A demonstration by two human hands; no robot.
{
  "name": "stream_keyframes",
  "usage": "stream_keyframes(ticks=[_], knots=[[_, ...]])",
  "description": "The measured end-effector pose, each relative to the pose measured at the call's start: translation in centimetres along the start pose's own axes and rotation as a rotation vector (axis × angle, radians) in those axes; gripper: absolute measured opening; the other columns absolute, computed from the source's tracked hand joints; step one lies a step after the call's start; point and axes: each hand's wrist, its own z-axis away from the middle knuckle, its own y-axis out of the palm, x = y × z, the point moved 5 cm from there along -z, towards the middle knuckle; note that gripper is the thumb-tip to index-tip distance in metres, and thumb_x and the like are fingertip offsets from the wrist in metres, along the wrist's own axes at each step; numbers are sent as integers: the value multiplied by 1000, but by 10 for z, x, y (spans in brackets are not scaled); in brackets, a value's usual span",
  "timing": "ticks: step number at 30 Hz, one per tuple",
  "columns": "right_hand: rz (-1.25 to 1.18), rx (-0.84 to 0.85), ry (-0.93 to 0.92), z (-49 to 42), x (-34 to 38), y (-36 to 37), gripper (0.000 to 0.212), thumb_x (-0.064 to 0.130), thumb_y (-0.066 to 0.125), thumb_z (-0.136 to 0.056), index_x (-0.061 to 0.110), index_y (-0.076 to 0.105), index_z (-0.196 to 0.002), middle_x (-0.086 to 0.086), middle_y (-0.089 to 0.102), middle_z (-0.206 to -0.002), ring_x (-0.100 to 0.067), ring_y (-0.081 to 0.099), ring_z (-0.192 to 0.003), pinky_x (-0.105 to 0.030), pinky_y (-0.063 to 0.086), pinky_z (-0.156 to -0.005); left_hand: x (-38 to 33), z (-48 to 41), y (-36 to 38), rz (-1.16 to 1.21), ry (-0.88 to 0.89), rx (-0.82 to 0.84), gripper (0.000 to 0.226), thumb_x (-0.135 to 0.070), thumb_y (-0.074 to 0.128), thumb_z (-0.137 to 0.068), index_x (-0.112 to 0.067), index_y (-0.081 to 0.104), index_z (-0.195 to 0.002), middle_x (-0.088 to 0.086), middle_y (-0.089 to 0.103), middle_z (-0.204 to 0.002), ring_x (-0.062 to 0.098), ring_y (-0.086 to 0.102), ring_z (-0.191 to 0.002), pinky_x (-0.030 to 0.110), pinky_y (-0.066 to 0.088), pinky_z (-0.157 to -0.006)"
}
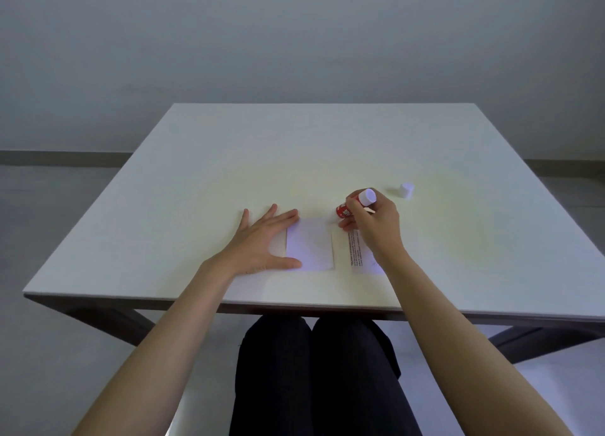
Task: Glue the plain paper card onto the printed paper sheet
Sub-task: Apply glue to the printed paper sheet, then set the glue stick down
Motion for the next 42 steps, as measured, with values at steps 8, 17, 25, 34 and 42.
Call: stream_keyframes(ticks=[8, 17, 25, 34, 42], knots=[[61, 326, -19, 38, -4, 46, 16, 16, 56, -79, 2, 60, -73, -13, 73, -71, -23, 65, -51, -30, 52, -51, -1, 1, -1, 29, 4, 5, 108, -70, 68, -57, -36, 21, -149, -37, 9, -148, -3, -7, -145, 46, -20, -115], [91, 193, -47, 28, 5, 30, 16, 14, 54, -79, 1, 60, -73, -6, 72, -66, -21, 65, -54, -33, 55, -54, -2, 1, -2, 9, 4, 40, 114, -72, 68, -56, -34, 15, -150, -33, 8, -153, -4, -12, -144, 47, -20, -115], [84, 300, 45, 42, -2, 39, 16, 15, 57, -80, 3, 62, -73, -9, 75, -73, -21, 68, -54, -32, 55, -55, -2, -1, -4, 74, -24, 41, 93, -69, 55, -72, -33, 18, -150, -23, 12, -158, 0, -8, -146, 45, -20, -116], [-106, 74, -10, 29, 9, 15, 13, 11, 60, -84, 10, 65, -71, -11, 71, -66, -27, 64, -55, -36, 56, -58, -8, -1, -4, -31, -36, -79, 103, -80, 56, -58, -31, 30, -144, -22, 24, -155, 3, 3, -147, 54, -14, -116], [-138, 6, 28, 26, 0, 2, 15, 9, 58, -86, 14, 64, -72, -2, 72, -63, -25, 65, -57, -32, 56, -57, -21, -12, 5, 0, -130, -201, 90, -72, 65, -61, -22, 42, -132, -14, 39, -147, 10, 14, -147, 60, -4, -114]])
